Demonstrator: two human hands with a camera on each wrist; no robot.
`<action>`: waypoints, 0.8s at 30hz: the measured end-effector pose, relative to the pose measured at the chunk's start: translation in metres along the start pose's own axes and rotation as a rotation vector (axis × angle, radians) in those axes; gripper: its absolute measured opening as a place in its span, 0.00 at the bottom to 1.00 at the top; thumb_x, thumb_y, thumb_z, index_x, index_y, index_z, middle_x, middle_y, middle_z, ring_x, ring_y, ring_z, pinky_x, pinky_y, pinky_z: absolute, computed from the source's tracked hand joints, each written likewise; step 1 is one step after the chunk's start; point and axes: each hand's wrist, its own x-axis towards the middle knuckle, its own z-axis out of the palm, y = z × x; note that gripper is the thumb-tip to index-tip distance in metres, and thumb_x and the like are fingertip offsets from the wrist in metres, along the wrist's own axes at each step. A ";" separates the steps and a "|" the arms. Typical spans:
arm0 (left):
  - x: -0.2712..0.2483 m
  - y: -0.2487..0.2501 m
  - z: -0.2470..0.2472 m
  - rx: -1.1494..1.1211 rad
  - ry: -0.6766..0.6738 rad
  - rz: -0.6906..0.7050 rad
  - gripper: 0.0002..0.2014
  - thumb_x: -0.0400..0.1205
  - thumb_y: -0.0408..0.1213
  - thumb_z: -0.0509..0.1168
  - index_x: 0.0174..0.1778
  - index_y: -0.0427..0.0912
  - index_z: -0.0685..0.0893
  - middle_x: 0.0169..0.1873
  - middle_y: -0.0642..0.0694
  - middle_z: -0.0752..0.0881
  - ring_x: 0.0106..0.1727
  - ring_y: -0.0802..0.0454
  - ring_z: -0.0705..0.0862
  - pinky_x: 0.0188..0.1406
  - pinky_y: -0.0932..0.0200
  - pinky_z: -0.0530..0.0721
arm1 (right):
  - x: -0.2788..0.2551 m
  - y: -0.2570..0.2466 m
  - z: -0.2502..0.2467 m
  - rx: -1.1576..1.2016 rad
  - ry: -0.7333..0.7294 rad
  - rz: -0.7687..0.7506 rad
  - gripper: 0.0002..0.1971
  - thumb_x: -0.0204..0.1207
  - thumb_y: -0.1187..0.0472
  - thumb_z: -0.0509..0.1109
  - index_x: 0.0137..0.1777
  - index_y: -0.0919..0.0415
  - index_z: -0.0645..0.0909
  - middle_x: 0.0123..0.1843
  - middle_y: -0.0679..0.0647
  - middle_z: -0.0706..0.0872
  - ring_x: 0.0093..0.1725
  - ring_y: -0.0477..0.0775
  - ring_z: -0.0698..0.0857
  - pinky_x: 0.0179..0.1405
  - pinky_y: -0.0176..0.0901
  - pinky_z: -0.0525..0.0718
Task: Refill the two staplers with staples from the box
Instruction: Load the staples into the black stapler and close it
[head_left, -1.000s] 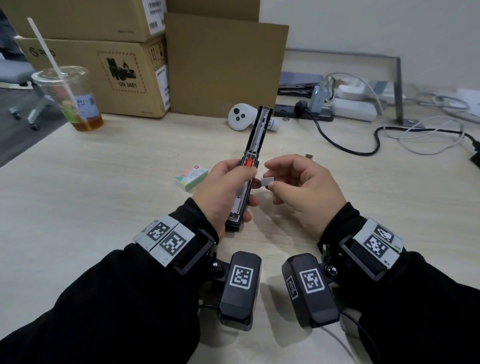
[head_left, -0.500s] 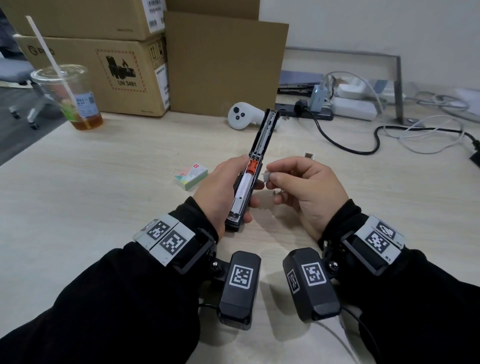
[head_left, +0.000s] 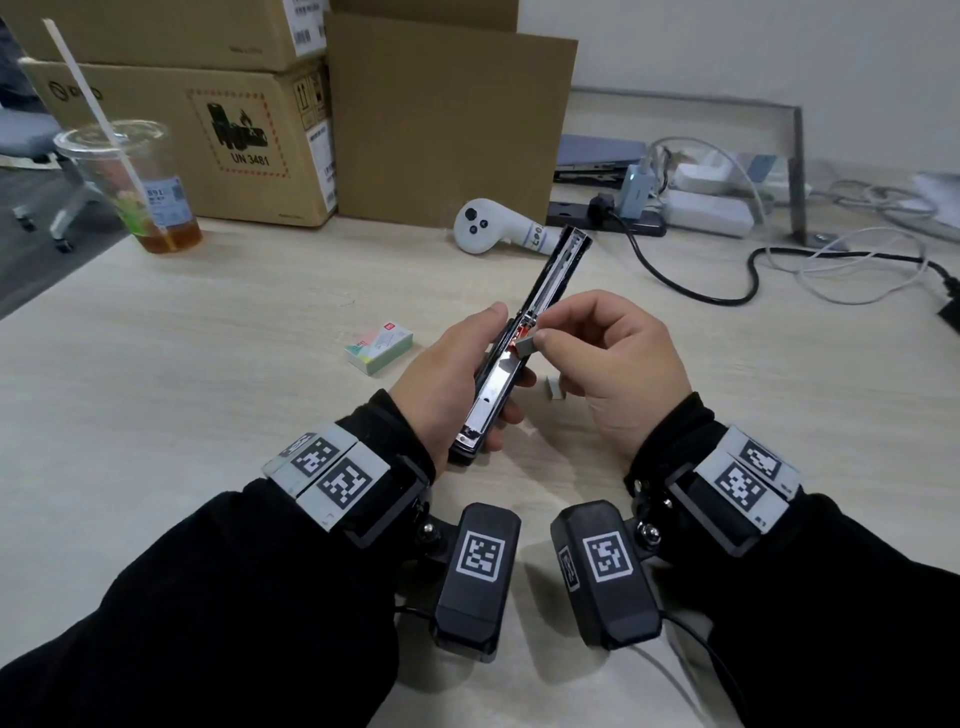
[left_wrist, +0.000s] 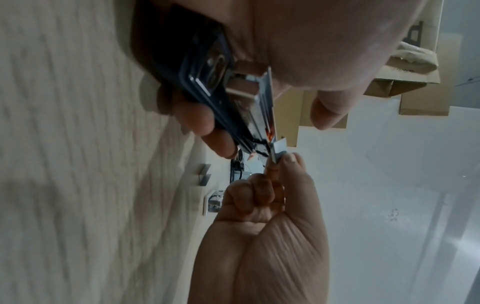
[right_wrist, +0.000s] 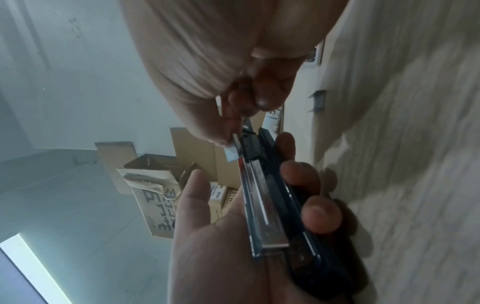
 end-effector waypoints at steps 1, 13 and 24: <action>0.000 0.000 0.000 0.007 -0.002 0.004 0.23 0.84 0.61 0.56 0.58 0.46 0.85 0.42 0.43 0.90 0.31 0.47 0.83 0.24 0.58 0.76 | 0.000 -0.001 0.000 -0.033 0.008 -0.019 0.05 0.77 0.71 0.73 0.44 0.61 0.86 0.37 0.50 0.92 0.31 0.40 0.83 0.28 0.32 0.78; 0.000 0.000 0.000 0.030 -0.025 0.010 0.25 0.82 0.63 0.57 0.61 0.48 0.83 0.41 0.42 0.91 0.32 0.46 0.83 0.24 0.57 0.77 | 0.007 -0.001 0.000 -0.033 0.015 -0.031 0.11 0.83 0.67 0.65 0.53 0.51 0.84 0.46 0.57 0.85 0.25 0.39 0.77 0.22 0.36 0.75; 0.000 0.000 0.000 0.055 -0.035 -0.013 0.28 0.75 0.66 0.59 0.57 0.48 0.84 0.41 0.38 0.90 0.38 0.36 0.79 0.30 0.53 0.72 | 0.011 -0.001 -0.001 -0.184 -0.018 -0.098 0.11 0.81 0.69 0.70 0.57 0.52 0.85 0.41 0.47 0.85 0.30 0.36 0.82 0.31 0.25 0.75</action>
